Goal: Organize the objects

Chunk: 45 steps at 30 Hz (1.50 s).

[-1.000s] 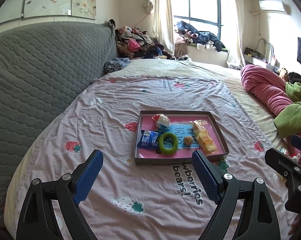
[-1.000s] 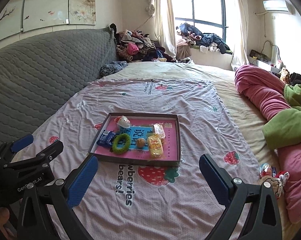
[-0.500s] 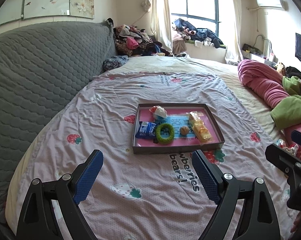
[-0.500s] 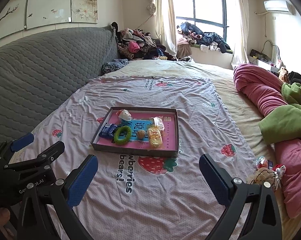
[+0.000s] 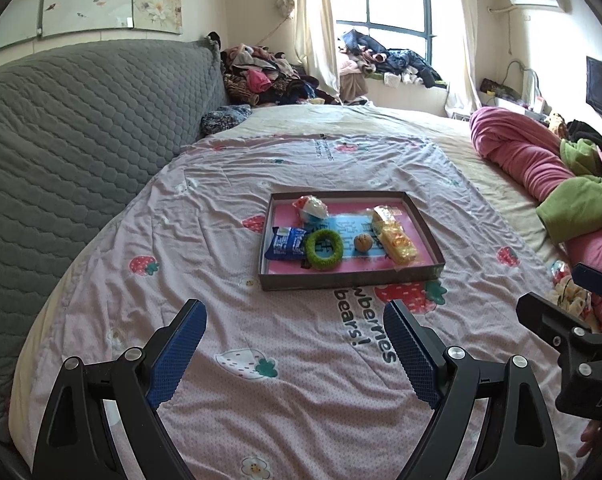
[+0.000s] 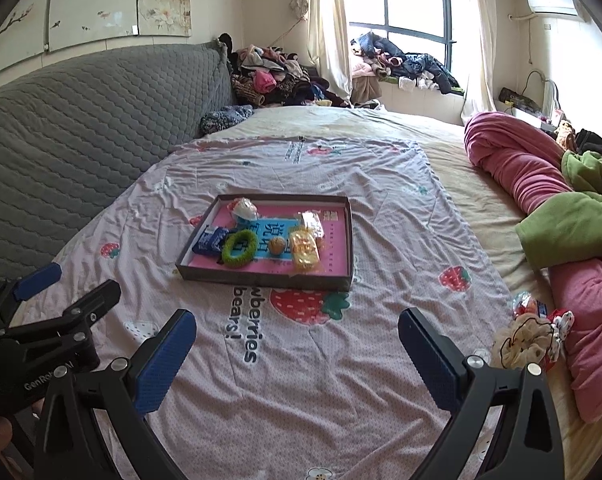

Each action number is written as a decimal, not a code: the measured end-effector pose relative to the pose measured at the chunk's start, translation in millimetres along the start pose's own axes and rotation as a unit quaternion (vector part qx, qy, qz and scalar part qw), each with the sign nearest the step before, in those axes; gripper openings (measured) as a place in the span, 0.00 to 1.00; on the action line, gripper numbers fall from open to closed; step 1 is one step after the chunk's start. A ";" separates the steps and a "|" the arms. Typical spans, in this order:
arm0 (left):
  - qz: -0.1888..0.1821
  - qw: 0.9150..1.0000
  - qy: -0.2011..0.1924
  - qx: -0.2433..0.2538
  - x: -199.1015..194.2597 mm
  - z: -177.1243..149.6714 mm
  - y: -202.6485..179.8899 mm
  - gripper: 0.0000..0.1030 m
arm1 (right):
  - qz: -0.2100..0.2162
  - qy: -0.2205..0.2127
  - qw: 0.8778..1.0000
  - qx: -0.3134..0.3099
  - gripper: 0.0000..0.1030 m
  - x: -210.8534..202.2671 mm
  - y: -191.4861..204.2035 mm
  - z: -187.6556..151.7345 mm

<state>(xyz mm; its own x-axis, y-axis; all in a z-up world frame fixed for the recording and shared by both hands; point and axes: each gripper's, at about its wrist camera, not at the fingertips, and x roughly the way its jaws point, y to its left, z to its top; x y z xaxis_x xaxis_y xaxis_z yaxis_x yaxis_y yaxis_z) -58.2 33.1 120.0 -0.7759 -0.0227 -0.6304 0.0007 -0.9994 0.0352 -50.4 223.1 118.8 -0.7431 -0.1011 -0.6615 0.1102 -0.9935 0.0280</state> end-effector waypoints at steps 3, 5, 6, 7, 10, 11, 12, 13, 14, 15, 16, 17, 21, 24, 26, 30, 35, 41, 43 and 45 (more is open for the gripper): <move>0.000 1.000 0.004 -0.001 3.7 -3.9 0.9 0.88 | 0.002 0.007 1.000 -0.001 0.99 7.2 -0.4 -6.1; 0.001 1.000 0.005 -0.003 6.1 -6.6 1.4 0.88 | 0.002 0.011 1.000 -0.003 0.99 11.1 0.1 -9.2; 0.001 1.000 0.007 -0.002 7.7 -7.8 1.4 0.88 | 0.002 0.012 1.000 -0.004 0.99 13.1 0.2 -10.7; 0.001 1.000 0.010 -0.001 9.4 -9.1 1.3 0.88 | 0.002 0.013 1.000 -0.004 0.99 14.4 0.9 -11.8; 0.001 1.000 0.013 0.000 13.1 -12.0 1.0 0.88 | 0.006 0.016 1.000 -0.007 0.99 18.6 2.4 -14.5; 0.000 1.000 0.014 -0.001 14.4 -13.0 0.7 0.88 | 0.006 0.016 1.000 -0.009 0.99 20.0 3.1 -15.7; -0.002 1.000 0.014 -0.001 15.7 -13.8 0.7 0.88 | 0.006 0.016 1.000 -0.010 0.99 20.8 3.5 -16.1; -0.002 1.000 0.016 -0.001 17.3 -15.0 0.6 0.88 | 0.007 0.016 1.000 -0.012 0.99 22.2 4.2 -16.9; -0.002 1.000 0.018 0.000 19.1 -16.3 0.2 0.88 | 0.007 0.017 1.000 -0.013 0.99 23.4 4.9 -17.8; -0.001 1.000 0.019 -0.001 20.5 -17.3 -0.1 0.88 | 0.007 0.018 1.000 -0.014 0.99 24.6 5.7 -18.6; -0.002 1.000 0.021 -0.001 22.6 -18.4 0.1 0.88 | 0.007 0.020 1.000 -0.015 0.99 25.9 5.8 -19.4; -0.001 1.000 0.023 -0.002 24.2 -19.2 0.4 0.88 | 0.007 0.022 1.000 -0.016 0.99 27.9 6.0 -20.6; 0.001 1.000 0.028 -0.005 31.6 -23.4 1.8 0.88 | 0.003 0.030 0.999 -0.017 0.99 34.9 5.4 -24.6; 0.003 0.999 0.034 -0.005 37.5 -26.7 2.5 0.88 | 0.003 0.034 0.999 -0.014 0.99 39.9 4.0 -27.5; 0.003 0.999 0.039 -0.005 41.9 -28.8 2.8 0.88 | 0.004 0.038 0.999 -0.014 0.99 43.2 3.7 -29.8; 0.003 0.999 0.046 -0.005 50.3 -33.0 3.0 0.88 | 0.002 0.043 0.999 -0.016 0.99 49.5 4.0 -33.6; 0.002 0.998 0.055 -0.005 60.7 -38.6 1.6 0.88 | 0.000 0.048 0.999 -0.014 0.99 58.0 1.9 -37.8; 0.002 0.998 0.068 -0.006 73.9 -45.6 0.5 0.88 | -0.003 0.056 0.998 -0.010 0.99 68.8 -2.4 -44.2; 0.002 0.997 0.071 -0.005 77.8 -47.8 -0.6 0.88 | -0.003 0.058 0.998 -0.009 0.99 72.5 -3.8 -46.8; 0.001 0.997 0.073 -0.004 80.4 -50.0 -0.9 0.88 | -0.003 0.062 0.998 -0.008 0.99 76.1 -4.4 -49.3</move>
<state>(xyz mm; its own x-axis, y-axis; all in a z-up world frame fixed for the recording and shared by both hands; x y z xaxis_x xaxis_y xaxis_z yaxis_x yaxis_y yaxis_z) -89.0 30.8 30.5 -0.6756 -0.0281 -0.7367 0.0086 -0.9995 0.0302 -74.9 222.3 31.4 -0.6573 -0.0865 -0.7487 0.1165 -0.9931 0.0125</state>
